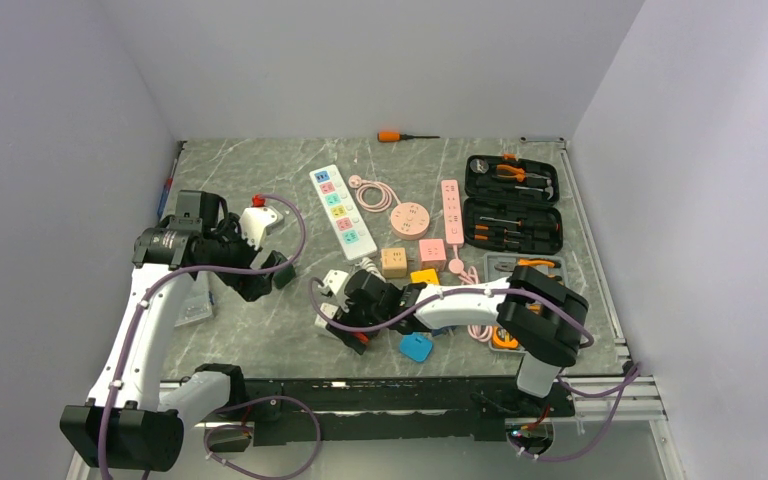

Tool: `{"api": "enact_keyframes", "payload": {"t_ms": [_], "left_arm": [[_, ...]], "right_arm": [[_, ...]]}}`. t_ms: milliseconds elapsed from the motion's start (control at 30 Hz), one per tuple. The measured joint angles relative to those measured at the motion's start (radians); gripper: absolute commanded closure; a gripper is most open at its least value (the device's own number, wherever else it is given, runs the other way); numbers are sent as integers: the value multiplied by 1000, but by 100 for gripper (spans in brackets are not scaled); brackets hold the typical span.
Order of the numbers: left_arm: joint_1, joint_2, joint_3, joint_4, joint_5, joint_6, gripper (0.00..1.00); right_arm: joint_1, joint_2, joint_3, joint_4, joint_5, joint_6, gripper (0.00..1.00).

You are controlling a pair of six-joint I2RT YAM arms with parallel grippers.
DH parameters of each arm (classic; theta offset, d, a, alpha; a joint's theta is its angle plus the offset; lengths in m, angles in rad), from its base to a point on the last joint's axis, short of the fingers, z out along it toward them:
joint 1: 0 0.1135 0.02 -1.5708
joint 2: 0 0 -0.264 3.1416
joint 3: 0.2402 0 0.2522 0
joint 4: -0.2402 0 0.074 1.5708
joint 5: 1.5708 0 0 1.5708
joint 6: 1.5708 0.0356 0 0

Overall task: Pull the plug off the socket
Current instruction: Remove the plug from the socket.

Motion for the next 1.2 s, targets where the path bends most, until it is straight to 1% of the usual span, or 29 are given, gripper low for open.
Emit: {"api": "enact_keyframes", "payload": {"t_ms": [67, 100, 133, 167, 300, 400, 433, 467, 500, 533, 733, 867, 1033, 1100, 1200], "left_arm": [[0, 0, 0, 1, 0, 0, 1], [0, 0, 0, 1, 0, 0, 1], [0, 0, 0, 2, 0, 0, 1], [1, 0, 0, 3, 0, 0, 1], [2, 0, 0, 3, -3, 0, 0], [2, 0, 0, 3, -8, 0, 1], [2, 0, 0, 3, -8, 0, 0], [2, 0, 0, 3, -8, 0, 1], [2, 0, 0, 3, -8, 0, 1], [2, 0, 0, 3, -8, 0, 0], [2, -32, -9, 29, -2, 8, 1], [3, -152, -82, 104, 25, 58, 1], [4, -333, -128, 156, 56, 180, 1], [4, -401, -125, 163, 64, 256, 1], [4, -495, -111, 174, 81, 364, 1]], "right_arm": [[0, -11, -10, -11, 10, 4, 3], [0, -12, -10, -16, 14, 6, 2], [0, -12, -10, -17, 15, 7, 4], [1, -12, -10, -17, 16, 7, 8], [2, -12, -10, -17, 18, 8, 35], [2, -11, -10, -17, 22, 6, 58], [2, -11, -10, -16, 24, 12, 68], [2, -10, -10, -15, 23, 7, 82], [2, -10, -10, -15, 23, 6, 98], [2, -10, -9, -16, 23, 5, 100], [2, -10, 5, -49, 21, -2, 100], [2, -32, 37, -143, 31, 0, 100], [-9, -123, 125, -264, 25, 13, 100], [-24, -161, 166, -284, -10, 29, 100], [-53, -200, 203, -296, -100, 61, 100]]}}
